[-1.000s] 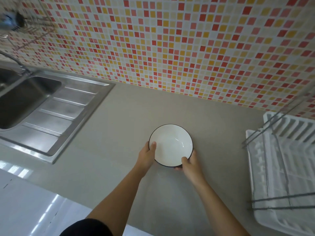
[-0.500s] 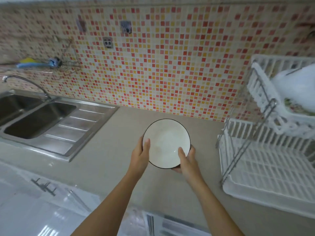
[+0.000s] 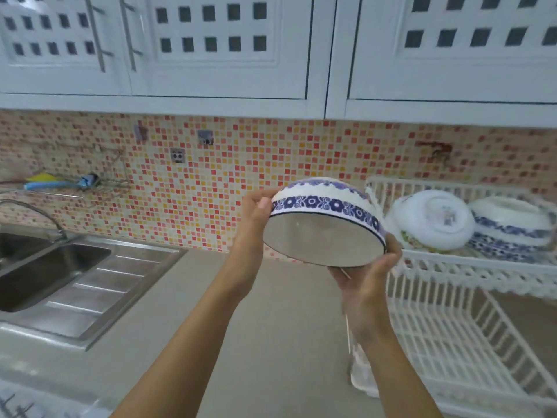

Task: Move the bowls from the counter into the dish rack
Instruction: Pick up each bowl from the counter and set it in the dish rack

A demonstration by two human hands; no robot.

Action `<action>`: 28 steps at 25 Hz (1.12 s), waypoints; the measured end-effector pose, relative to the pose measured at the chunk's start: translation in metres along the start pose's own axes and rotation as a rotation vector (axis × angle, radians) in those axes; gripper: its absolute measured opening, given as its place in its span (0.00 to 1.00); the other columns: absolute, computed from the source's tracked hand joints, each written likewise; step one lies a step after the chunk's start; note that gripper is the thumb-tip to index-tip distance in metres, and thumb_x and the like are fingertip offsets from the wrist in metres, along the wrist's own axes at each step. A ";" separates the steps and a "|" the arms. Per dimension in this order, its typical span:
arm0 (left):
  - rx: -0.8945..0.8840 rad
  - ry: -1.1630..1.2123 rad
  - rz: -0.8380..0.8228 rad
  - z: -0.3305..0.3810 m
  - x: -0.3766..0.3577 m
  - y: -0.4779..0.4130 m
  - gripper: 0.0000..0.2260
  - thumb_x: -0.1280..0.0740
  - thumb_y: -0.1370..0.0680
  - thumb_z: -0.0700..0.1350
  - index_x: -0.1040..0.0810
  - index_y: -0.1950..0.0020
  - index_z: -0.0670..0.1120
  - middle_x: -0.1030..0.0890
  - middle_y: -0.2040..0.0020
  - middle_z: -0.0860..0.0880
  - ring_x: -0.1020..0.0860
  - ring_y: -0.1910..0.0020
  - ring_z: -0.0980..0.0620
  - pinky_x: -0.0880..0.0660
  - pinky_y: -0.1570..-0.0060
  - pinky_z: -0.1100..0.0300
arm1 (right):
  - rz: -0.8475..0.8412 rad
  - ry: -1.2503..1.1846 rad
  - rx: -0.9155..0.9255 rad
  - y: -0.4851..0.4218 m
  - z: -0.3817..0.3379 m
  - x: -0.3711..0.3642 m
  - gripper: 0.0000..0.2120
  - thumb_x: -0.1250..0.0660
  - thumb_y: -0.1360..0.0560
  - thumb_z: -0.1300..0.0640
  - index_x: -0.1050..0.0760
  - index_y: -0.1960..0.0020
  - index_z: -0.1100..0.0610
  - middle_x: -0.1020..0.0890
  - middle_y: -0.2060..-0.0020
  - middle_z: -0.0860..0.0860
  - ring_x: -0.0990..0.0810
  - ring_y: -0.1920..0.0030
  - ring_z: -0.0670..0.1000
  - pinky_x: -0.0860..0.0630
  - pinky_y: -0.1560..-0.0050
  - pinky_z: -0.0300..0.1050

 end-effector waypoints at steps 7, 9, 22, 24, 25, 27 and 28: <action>-0.136 0.132 -0.309 0.054 -0.140 -0.007 0.14 0.40 0.26 0.54 0.33 0.44 0.48 0.23 0.50 0.59 0.22 0.52 0.63 0.25 0.49 0.60 | 0.004 0.142 0.363 -0.046 -0.129 0.093 0.27 0.40 0.37 0.25 0.38 0.45 0.39 0.27 0.41 0.48 0.23 0.45 0.44 0.23 0.44 0.39; -0.159 0.018 -0.387 0.063 -0.188 -0.014 0.35 0.33 0.35 0.69 0.36 0.37 0.50 0.25 0.45 0.57 0.21 0.49 0.65 0.24 0.47 0.62 | -0.069 0.225 0.402 -0.062 -0.157 0.131 0.26 0.38 0.32 0.30 0.41 0.43 0.45 0.29 0.41 0.54 0.22 0.47 0.42 0.23 0.48 0.37; -0.231 -0.686 -0.859 -0.010 -0.386 -0.084 0.54 0.22 0.41 0.62 0.51 0.23 0.59 0.37 0.24 0.57 0.34 0.27 0.54 0.35 0.28 0.48 | -0.639 1.221 0.011 -0.160 -0.186 0.339 0.60 0.19 0.42 0.49 0.60 0.27 0.39 0.42 0.29 0.34 0.39 0.28 0.37 0.40 0.26 0.41; -0.276 -0.845 -0.805 -0.028 -0.403 -0.091 0.54 0.22 0.38 0.58 0.54 0.22 0.58 0.40 0.23 0.55 0.35 0.27 0.51 0.36 0.27 0.49 | -0.664 1.355 0.047 -0.174 -0.171 0.353 0.64 0.20 0.43 0.43 0.67 0.27 0.40 0.47 0.26 0.38 0.46 0.25 0.41 0.45 0.24 0.45; -0.297 -0.925 -0.767 -0.035 -0.410 -0.093 0.55 0.21 0.37 0.56 0.55 0.22 0.56 0.43 0.22 0.54 0.37 0.26 0.50 0.38 0.26 0.51 | -0.672 1.411 0.053 -0.180 -0.162 0.359 0.66 0.21 0.43 0.40 0.72 0.28 0.41 0.51 0.24 0.41 0.49 0.24 0.43 0.47 0.23 0.49; -0.324 -1.060 -0.716 -0.047 -0.420 -0.095 0.55 0.22 0.35 0.53 0.58 0.21 0.51 0.50 0.20 0.51 0.42 0.24 0.49 0.43 0.26 0.56 | -0.677 1.469 0.062 -0.188 -0.145 0.368 0.69 0.23 0.44 0.36 0.76 0.28 0.42 0.55 0.22 0.45 0.51 0.23 0.47 0.48 0.23 0.53; -0.323 -1.101 -0.708 -0.052 -0.423 -0.094 0.55 0.22 0.34 0.53 0.59 0.21 0.50 0.52 0.20 0.51 0.43 0.23 0.49 0.45 0.26 0.57 | -0.679 1.476 0.058 -0.191 -0.138 0.372 0.69 0.23 0.44 0.36 0.75 0.27 0.44 0.54 0.22 0.46 0.51 0.23 0.47 0.48 0.23 0.52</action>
Point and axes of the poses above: each hand's wrist, its own y-axis away from the middle knuckle, its own x-axis out of the back of the hand, z = x × y, the point moved 7 cm from there along -y, towards the middle knuckle
